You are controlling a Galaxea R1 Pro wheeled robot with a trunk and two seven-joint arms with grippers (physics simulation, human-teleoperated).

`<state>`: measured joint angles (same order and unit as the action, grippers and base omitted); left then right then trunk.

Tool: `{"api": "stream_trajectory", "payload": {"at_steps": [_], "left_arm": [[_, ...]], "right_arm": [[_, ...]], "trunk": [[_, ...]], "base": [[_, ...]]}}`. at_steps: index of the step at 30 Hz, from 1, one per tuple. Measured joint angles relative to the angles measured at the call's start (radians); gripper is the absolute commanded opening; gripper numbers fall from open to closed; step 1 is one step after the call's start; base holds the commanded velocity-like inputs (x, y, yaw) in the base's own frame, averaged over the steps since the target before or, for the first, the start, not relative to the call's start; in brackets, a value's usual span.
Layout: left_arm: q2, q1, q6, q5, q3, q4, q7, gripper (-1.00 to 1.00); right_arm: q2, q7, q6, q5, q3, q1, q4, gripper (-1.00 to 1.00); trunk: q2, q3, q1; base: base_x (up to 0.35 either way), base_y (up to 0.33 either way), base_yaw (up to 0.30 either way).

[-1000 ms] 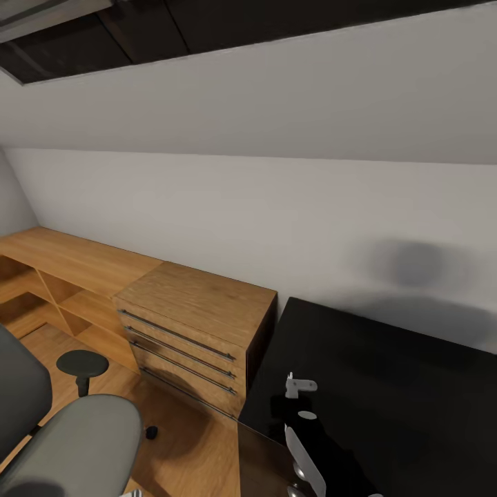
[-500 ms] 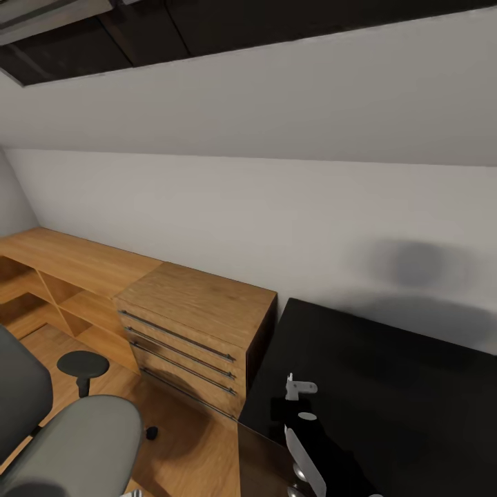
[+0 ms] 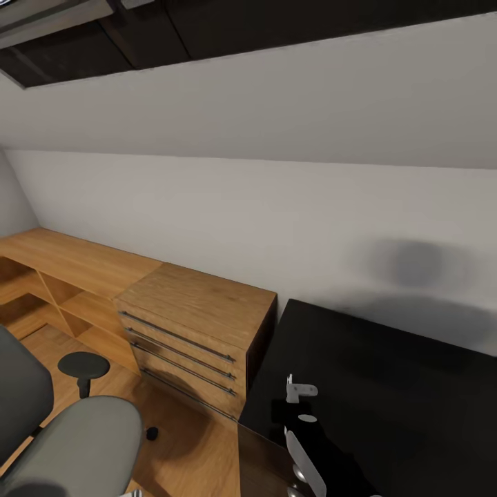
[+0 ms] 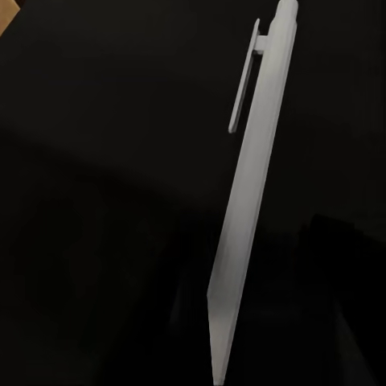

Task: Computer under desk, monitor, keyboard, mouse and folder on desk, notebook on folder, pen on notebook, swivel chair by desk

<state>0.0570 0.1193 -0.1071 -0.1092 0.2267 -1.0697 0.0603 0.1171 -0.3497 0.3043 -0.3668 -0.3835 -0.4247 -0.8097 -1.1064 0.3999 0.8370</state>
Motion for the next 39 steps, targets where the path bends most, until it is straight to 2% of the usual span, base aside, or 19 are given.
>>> {"api": "stream_trajectory", "payload": {"at_steps": [11,15,17,39], "left_arm": [[-0.001,0.0,0.0,0.0,0.0,0.0,0.001,1.0],[-0.001,0.0,0.0,0.0,0.0,0.0,0.0,1.0],[-0.001,0.0,-0.001,0.0,0.0,0.0,0.0,1.0],[-0.001,0.0,0.001,0.0,0.001,0.0,0.001,1.0]], "right_arm": [[0.0,0.0,0.0,0.0,0.0,0.0,0.0,-1.0],[0.0,-0.001,-0.001,0.002,0.0,0.0,0.018,-1.0],[0.0,-0.001,0.002,-0.017,0.001,0.001,0.019,-1.0],[0.0,0.0,0.003,-0.017,0.0,0.001,0.018,-1.0]], "trunk": [[0.0,0.0,0.0],[0.028,-0.013,-0.015],[0.042,-0.019,-0.023],[0.042,-0.019,-0.023]], "base": [[0.0,0.0,0.0],[0.0,0.0,0.0],[0.0,0.0,0.0],[0.0,0.0,0.0]]}}
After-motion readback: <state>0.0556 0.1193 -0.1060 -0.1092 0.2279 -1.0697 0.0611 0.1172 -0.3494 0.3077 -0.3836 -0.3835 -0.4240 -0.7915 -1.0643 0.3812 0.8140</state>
